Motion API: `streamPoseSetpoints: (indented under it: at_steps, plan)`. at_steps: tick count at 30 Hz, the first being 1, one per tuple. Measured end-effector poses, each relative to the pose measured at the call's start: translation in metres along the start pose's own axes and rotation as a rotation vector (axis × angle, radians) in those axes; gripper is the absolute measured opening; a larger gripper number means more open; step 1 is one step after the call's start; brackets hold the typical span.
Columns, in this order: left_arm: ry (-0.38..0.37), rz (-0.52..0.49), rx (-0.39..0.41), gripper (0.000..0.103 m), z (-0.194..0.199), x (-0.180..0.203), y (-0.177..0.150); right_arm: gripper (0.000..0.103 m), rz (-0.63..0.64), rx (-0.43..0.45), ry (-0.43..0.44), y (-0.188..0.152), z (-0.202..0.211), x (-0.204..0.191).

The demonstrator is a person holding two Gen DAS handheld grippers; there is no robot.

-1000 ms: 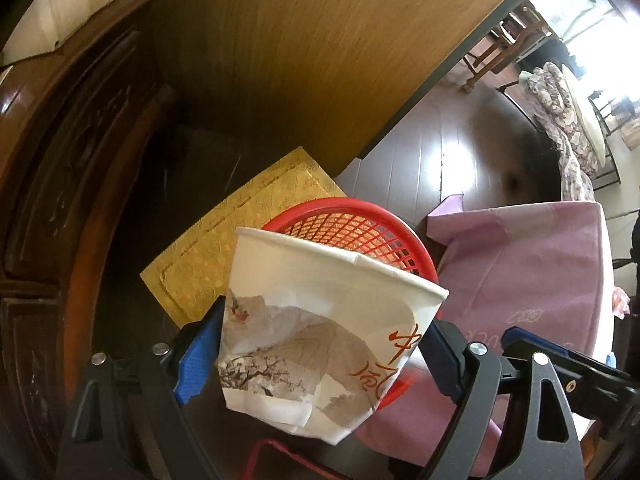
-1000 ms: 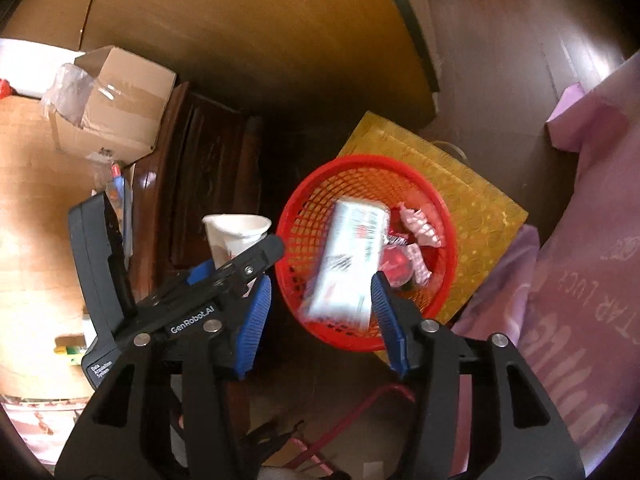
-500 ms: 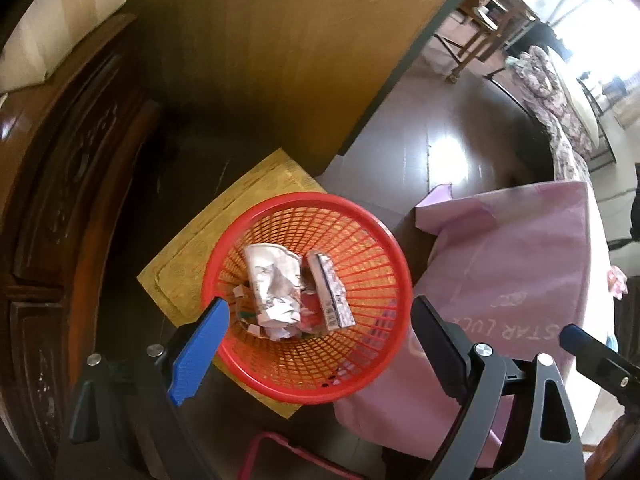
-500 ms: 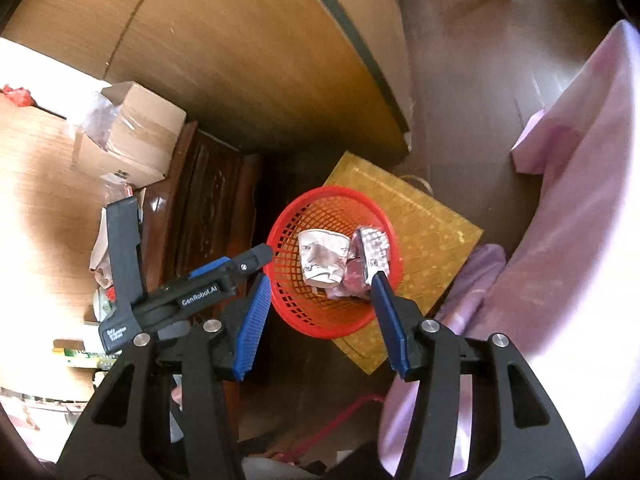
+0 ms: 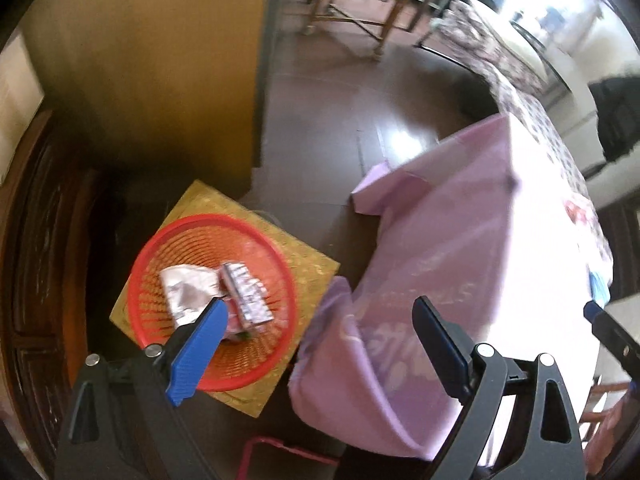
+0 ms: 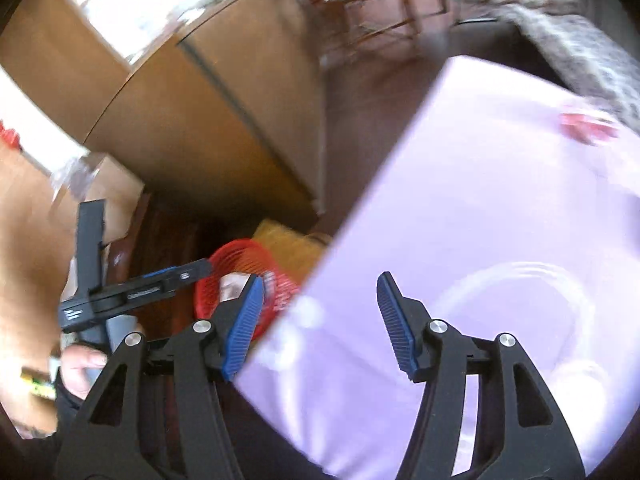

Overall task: Collect trash
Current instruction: 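Withdraw both open tools from the wastebasket back over the table, then grasp the blue face mask with the right tool while the left tool grasps the clear candy bag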

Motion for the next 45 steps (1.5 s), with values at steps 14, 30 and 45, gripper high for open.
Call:
streamPoseSetpoints:
  at_steps: [14,30,45]
  plan:
    - [-0.055,-0.25,-0.045,0.092,-0.048,0.161,0.012,0.067,-0.247,0.175,-0.302,0.013,0.064,0.211]
    - [-0.106,-0.465,-0.077,0.092,-0.115,0.307,0.034,0.067,-0.243,0.174,-0.498,0.037,0.031,0.311]
    - [-0.139,-0.539,-0.073,0.094,-0.159,0.393,0.062,0.011,-0.257,0.12,-0.387,0.026,0.022,0.31]
Point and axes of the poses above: each gripper's, at about its wrist camera, not at the fingertips, and z roughly against the way its jaws point, x to its right, y to its top, the point moved 10 cm from there along -z, roughly the way its jaws point, and after that the axes turned 11 degrees about -y, right-handed, at the moved point
